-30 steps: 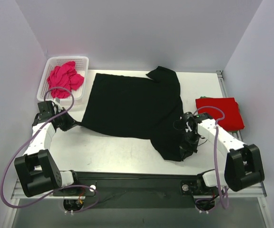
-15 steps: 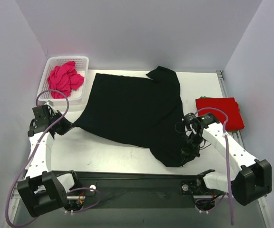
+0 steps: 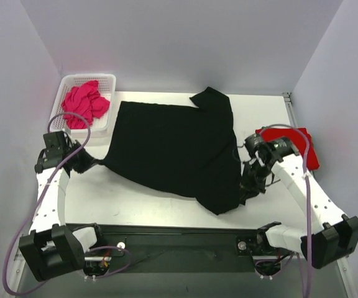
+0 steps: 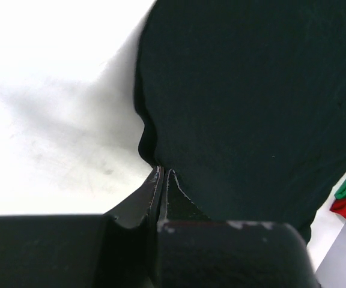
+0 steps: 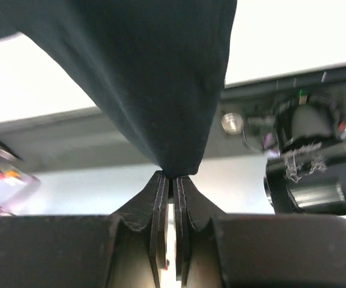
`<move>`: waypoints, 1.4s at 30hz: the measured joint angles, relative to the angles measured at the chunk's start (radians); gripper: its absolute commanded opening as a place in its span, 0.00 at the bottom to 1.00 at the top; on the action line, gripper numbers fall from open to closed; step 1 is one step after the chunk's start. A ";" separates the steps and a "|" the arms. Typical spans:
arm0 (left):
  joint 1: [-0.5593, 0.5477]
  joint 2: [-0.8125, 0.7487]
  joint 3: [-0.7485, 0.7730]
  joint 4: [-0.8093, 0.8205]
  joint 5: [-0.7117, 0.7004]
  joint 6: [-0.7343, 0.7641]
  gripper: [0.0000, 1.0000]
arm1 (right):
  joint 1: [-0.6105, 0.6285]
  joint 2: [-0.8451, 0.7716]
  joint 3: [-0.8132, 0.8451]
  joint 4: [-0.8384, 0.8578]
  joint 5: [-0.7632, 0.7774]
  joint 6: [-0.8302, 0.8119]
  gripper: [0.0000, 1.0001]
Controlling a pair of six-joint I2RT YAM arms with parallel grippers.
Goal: Fold and stack the t-shirts
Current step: Flatten out the tshirt
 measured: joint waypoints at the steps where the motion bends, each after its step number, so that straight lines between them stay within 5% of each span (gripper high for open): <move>1: -0.027 0.024 0.034 0.000 -0.009 -0.010 0.00 | -0.021 0.024 0.045 0.002 0.011 -0.010 0.00; 7: -0.202 0.207 0.319 0.044 -0.011 -0.063 0.00 | -0.195 0.248 0.432 0.014 0.067 -0.071 0.00; 16: -0.211 0.294 0.707 0.141 -0.006 -0.175 0.00 | -0.240 0.443 1.062 0.063 0.132 -0.130 0.00; 29: -0.185 -0.075 0.779 0.342 -0.175 -0.299 0.00 | -0.240 0.010 1.042 0.353 0.180 -0.210 0.00; 42: -0.196 -0.082 0.941 0.408 -0.233 -0.299 0.00 | -0.240 -0.104 1.045 0.513 0.217 -0.231 0.00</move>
